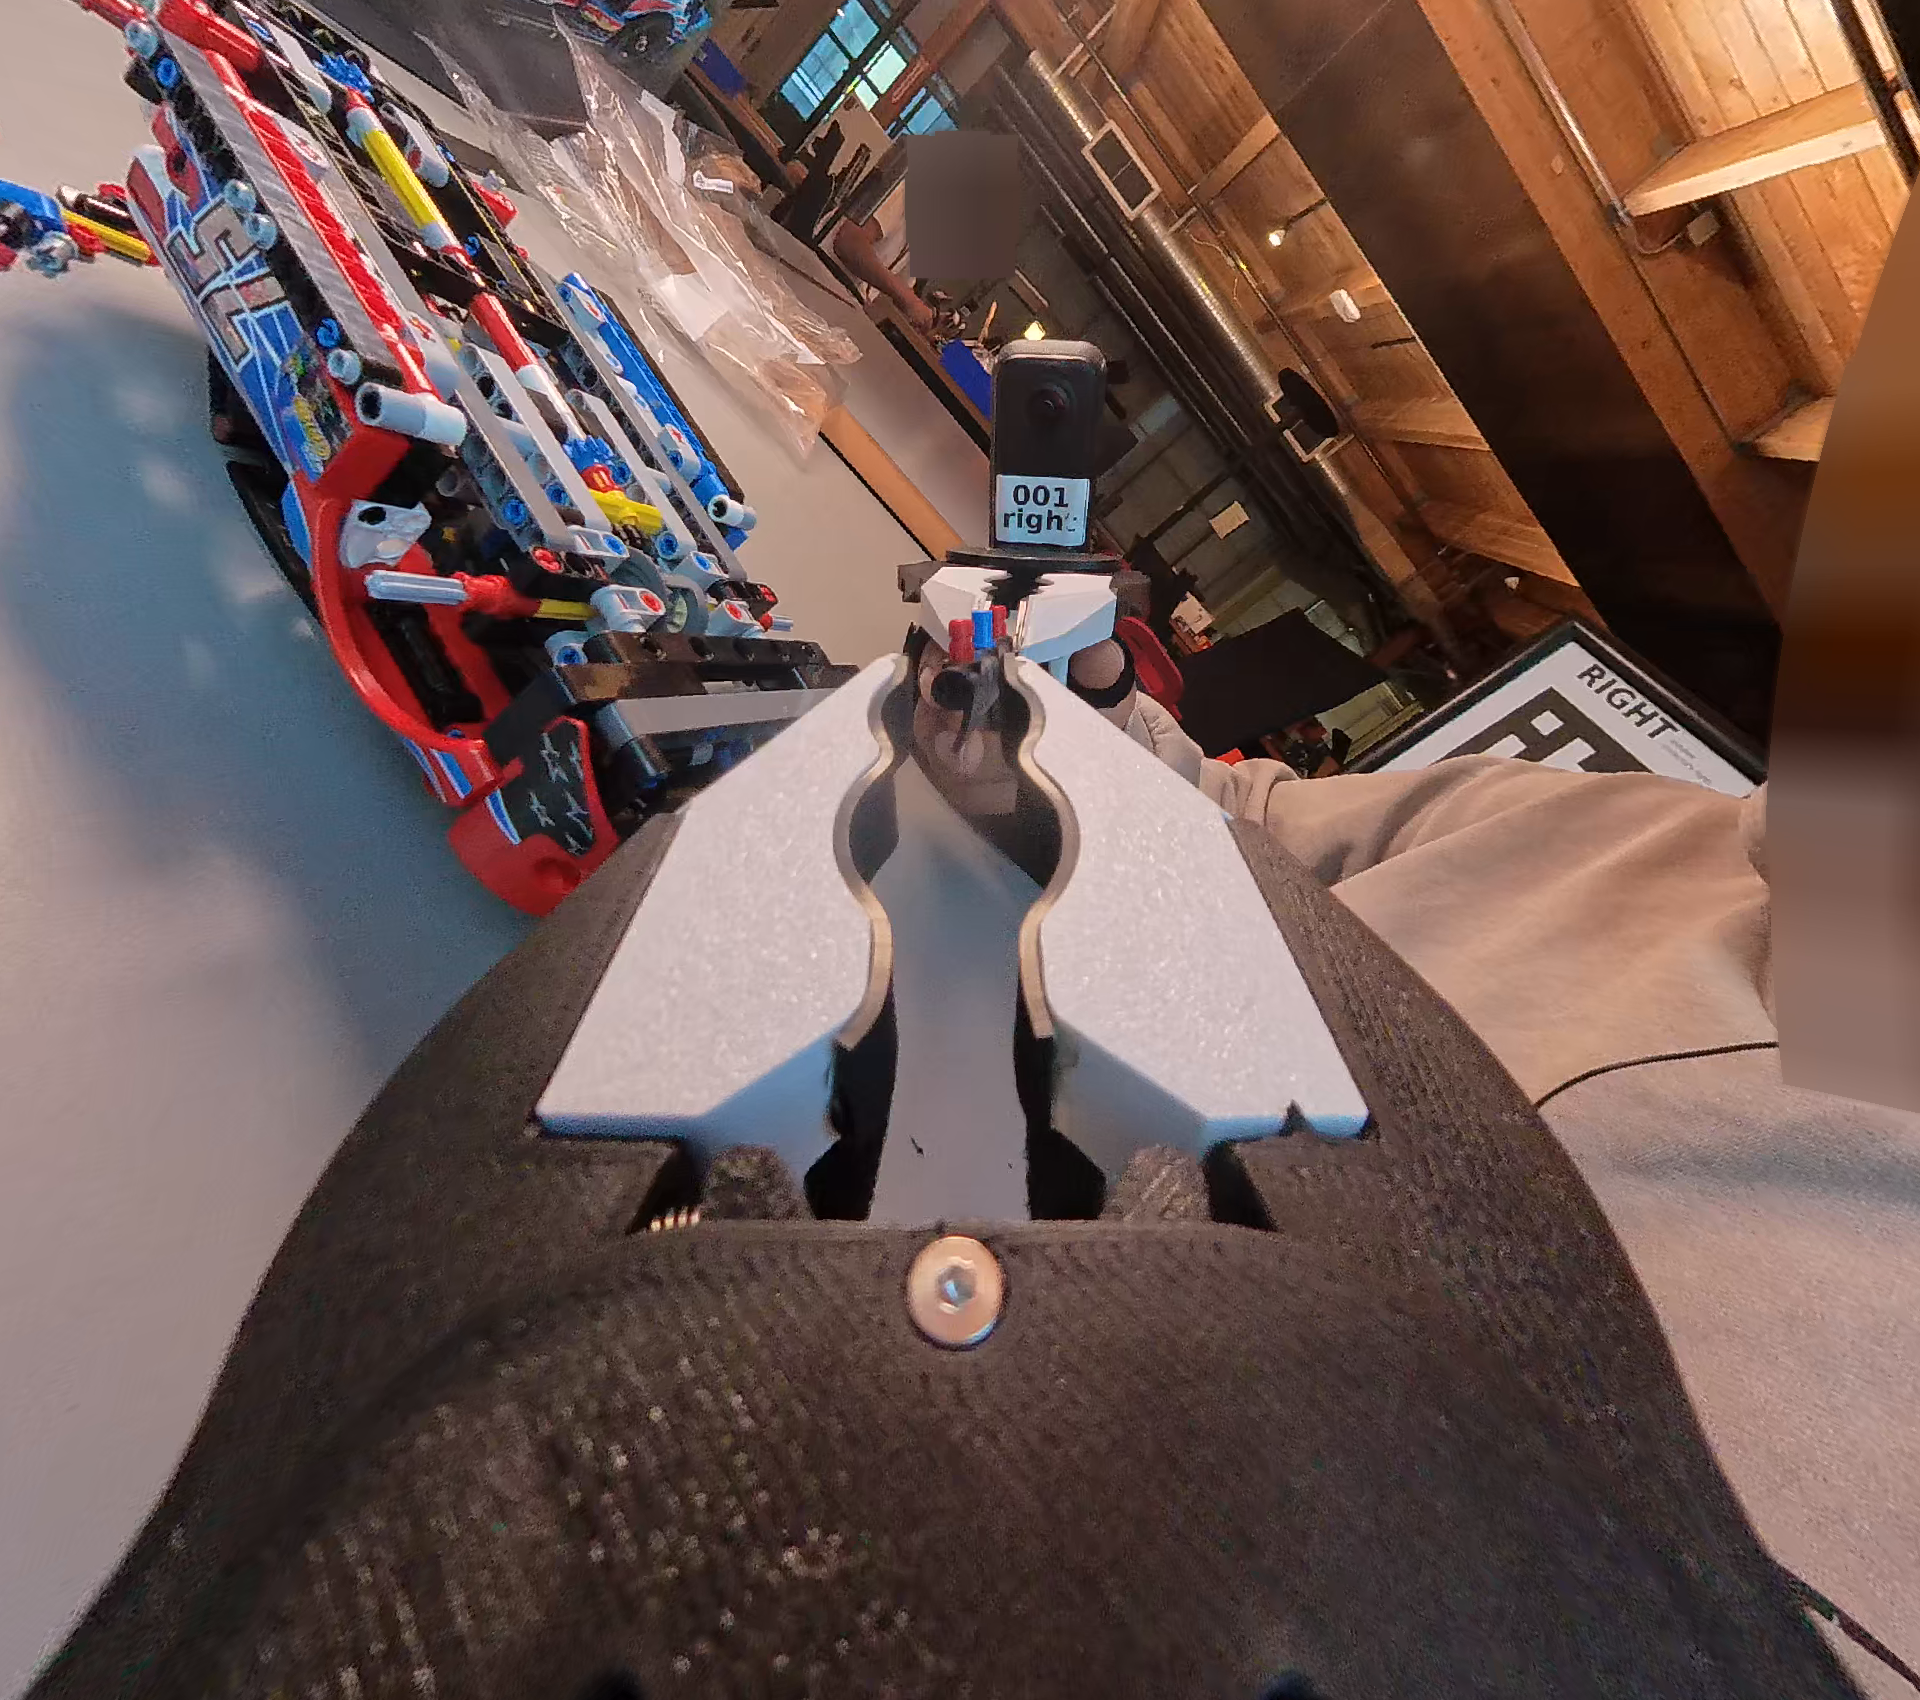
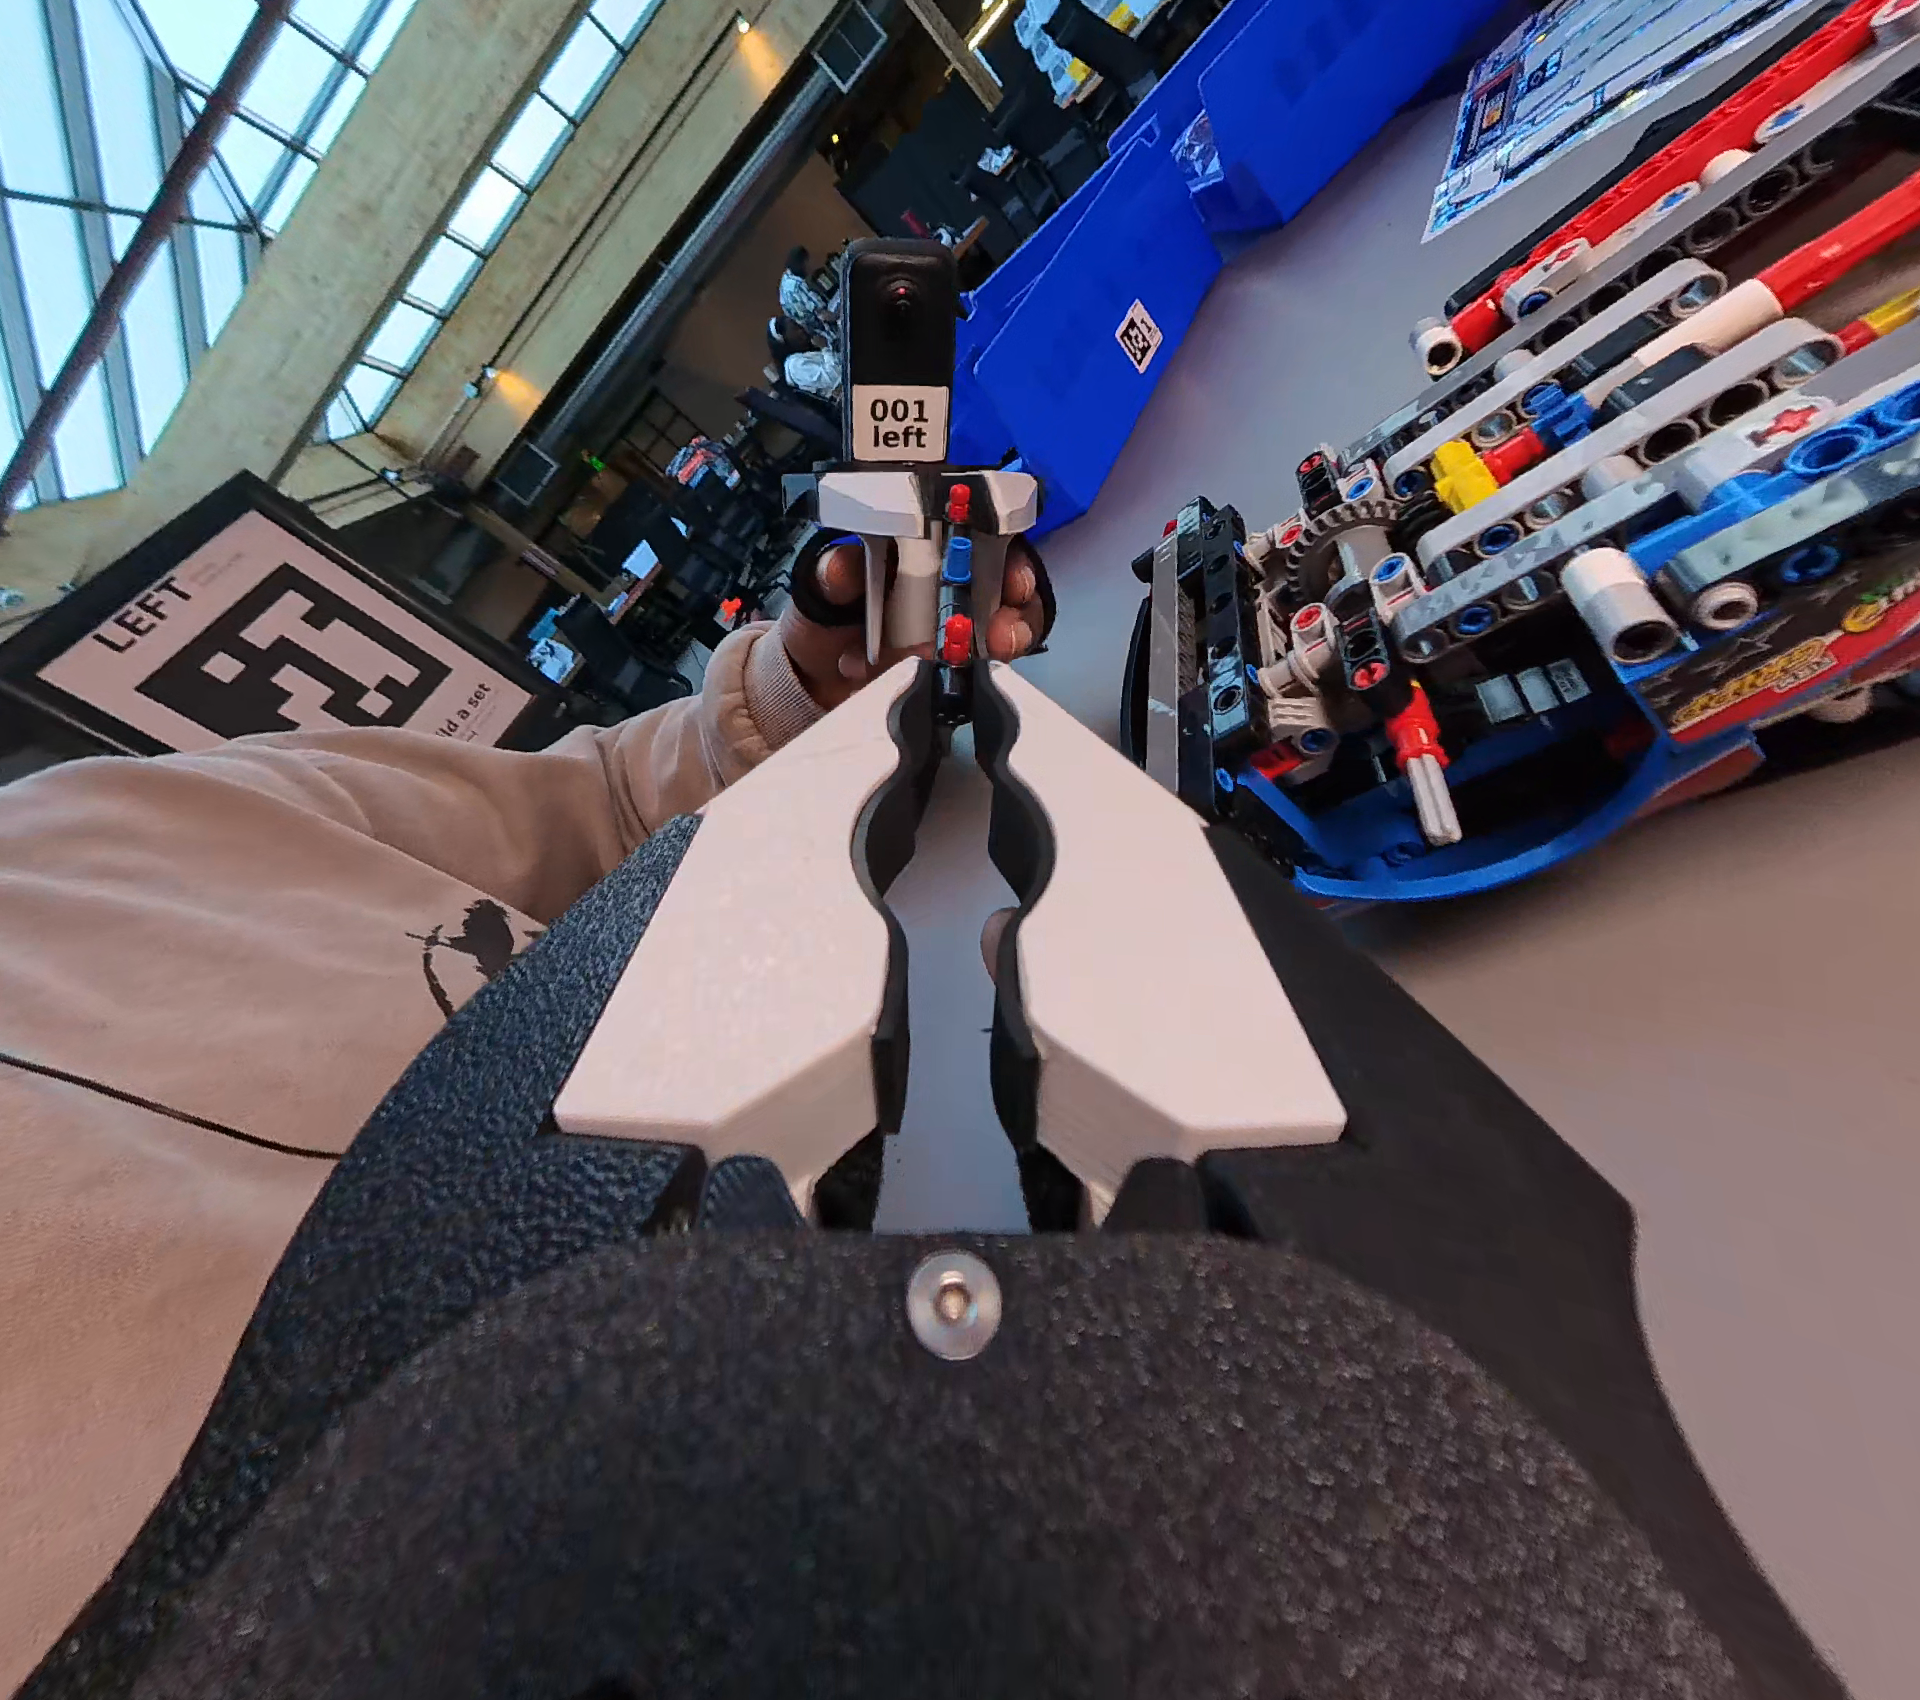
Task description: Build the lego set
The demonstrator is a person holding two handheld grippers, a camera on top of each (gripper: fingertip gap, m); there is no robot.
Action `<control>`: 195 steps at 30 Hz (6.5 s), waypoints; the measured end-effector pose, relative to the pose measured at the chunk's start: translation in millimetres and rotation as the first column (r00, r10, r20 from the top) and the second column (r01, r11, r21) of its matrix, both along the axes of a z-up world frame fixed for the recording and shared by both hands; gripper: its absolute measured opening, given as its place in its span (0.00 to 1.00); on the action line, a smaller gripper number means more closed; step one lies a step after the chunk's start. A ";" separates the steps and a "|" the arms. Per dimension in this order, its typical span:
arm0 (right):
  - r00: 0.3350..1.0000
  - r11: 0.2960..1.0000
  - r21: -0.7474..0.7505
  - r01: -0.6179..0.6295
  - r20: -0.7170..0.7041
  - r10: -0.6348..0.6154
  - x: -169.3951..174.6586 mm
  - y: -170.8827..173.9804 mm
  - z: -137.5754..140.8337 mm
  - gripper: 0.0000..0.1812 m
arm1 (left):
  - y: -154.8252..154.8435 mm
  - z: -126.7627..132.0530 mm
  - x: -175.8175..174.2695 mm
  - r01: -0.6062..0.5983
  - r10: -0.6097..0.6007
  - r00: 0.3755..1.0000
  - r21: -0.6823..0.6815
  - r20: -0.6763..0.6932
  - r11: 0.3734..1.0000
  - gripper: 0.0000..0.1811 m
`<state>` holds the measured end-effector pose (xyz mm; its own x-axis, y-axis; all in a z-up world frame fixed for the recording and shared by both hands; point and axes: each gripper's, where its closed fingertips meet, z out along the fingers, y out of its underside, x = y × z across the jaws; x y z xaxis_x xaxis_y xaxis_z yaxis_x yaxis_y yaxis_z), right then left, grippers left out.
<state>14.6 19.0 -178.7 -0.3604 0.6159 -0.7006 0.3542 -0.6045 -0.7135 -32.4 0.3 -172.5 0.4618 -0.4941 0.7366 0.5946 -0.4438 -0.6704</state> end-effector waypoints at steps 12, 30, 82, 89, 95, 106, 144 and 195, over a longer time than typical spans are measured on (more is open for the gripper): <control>1.000 1.000 -0.007 0.017 -0.011 -0.017 -8.0 -3.3 1.7 0.02 | -3.4 2.6 0.8 0.034 -0.034 0.999 0.012 0.004 0.999 0.02; 0.983 0.268 0.956 -0.118 0.151 -0.105 -33.0 31.3 -41.4 0.50 | -23.9 34.3 -68.9 -0.155 0.145 0.984 0.091 0.103 0.984 0.01; 0.953 -0.102 0.962 -0.252 0.265 0.147 -5.4 20.6 -75.2 0.27 | -7.0 -3.6 -11.6 -0.015 0.018 0.994 -0.032 0.105 0.999 0.02; 0.945 -0.080 0.963 -0.259 0.270 0.187 3.3 9.0 -74.8 0.26 | -6.5 -3.8 -10.0 -0.018 0.021 0.994 -0.033 0.107 0.999 0.02; 0.962 0.030 0.979 -0.204 0.194 0.190 0.1 5.3 -62.6 0.32 | -4.5 -5.9 -5.1 -0.023 0.027 0.993 -0.041 0.112 0.999 0.02; 0.997 0.174 0.983 0.056 -0.065 0.047 20.1 8.9 -28.8 0.23 | -8.1 -13.5 18.3 -0.092 0.115 0.978 -0.136 0.174 0.986 0.02; 0.982 -0.280 0.942 0.183 -0.188 0.009 30.3 9.6 -47.8 0.06 | 3.6 -52.1 45.6 -0.037 0.170 0.908 -0.332 0.382 0.942 0.02; 0.968 0.209 0.946 -0.248 0.236 0.081 -19.0 15.8 -51.6 0.42 | 22.2 -52.3 37.7 -0.039 0.213 0.865 -0.362 0.453 0.931 0.02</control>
<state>-4.4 34.8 -230.3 -0.5210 0.7821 0.3419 0.4732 0.5980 -0.6469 5.3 22.5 -224.8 0.0512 -0.1440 0.9883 0.8668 -0.4851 -0.1156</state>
